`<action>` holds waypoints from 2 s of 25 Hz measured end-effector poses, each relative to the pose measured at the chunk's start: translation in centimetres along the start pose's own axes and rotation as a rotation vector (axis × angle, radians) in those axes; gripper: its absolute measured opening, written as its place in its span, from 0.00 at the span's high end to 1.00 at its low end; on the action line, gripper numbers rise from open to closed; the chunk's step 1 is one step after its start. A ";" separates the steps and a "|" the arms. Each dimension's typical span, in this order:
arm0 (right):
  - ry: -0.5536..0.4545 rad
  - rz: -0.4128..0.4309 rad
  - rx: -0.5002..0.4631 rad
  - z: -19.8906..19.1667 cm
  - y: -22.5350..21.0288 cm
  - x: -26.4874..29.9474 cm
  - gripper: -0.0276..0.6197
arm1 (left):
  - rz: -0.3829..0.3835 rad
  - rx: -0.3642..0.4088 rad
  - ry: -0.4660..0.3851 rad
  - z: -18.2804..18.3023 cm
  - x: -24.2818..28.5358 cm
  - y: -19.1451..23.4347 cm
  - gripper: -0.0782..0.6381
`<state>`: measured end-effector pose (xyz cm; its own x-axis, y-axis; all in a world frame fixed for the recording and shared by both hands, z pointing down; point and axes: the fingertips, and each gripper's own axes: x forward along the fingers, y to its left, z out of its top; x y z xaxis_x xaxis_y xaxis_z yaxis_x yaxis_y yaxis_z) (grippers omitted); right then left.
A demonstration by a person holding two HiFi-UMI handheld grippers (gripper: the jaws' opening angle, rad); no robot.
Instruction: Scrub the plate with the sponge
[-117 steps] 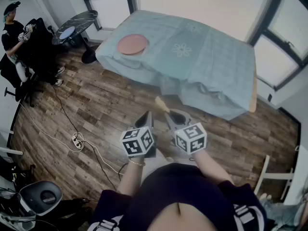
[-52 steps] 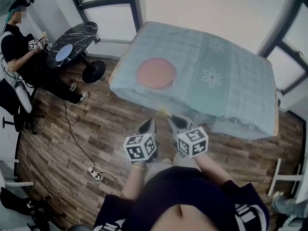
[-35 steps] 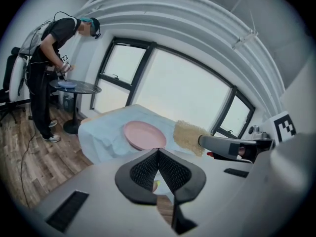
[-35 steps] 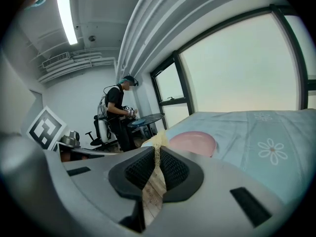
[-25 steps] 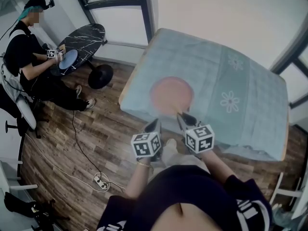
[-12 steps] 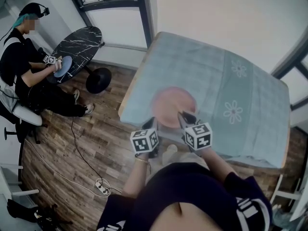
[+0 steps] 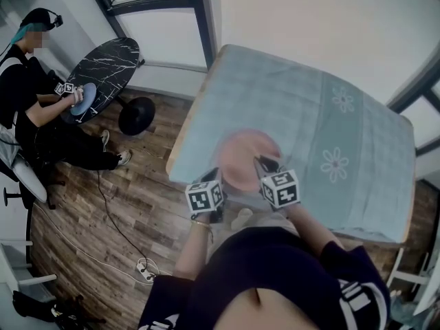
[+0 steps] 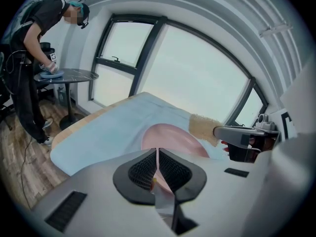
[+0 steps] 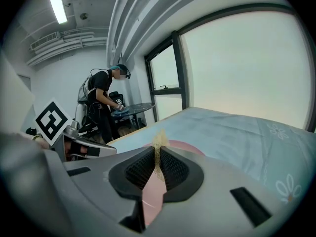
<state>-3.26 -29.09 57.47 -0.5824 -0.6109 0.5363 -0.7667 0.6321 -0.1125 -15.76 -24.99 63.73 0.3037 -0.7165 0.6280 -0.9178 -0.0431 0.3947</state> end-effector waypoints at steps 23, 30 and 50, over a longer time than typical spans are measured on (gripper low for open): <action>0.187 -0.065 -0.120 -3.3 -4.5 9.0 0.90 | 0.007 -0.010 0.140 -1.5 7.6 2.9 0.70; 0.235 -0.008 -0.127 -4.3 -3.1 10.6 0.90 | 0.039 -0.021 0.148 -1.6 8.2 3.5 0.82; 0.338 0.201 -0.214 -7.3 3.2 10.8 0.90 | 0.023 -0.027 0.140 -1.7 8.5 3.6 0.82</action>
<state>-10.00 -30.21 69.02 -0.5657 -0.2988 0.7686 -0.5537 0.8283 -0.0855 -16.03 -30.04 71.65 0.3173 -0.6126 0.7239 -0.9183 -0.0081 0.3957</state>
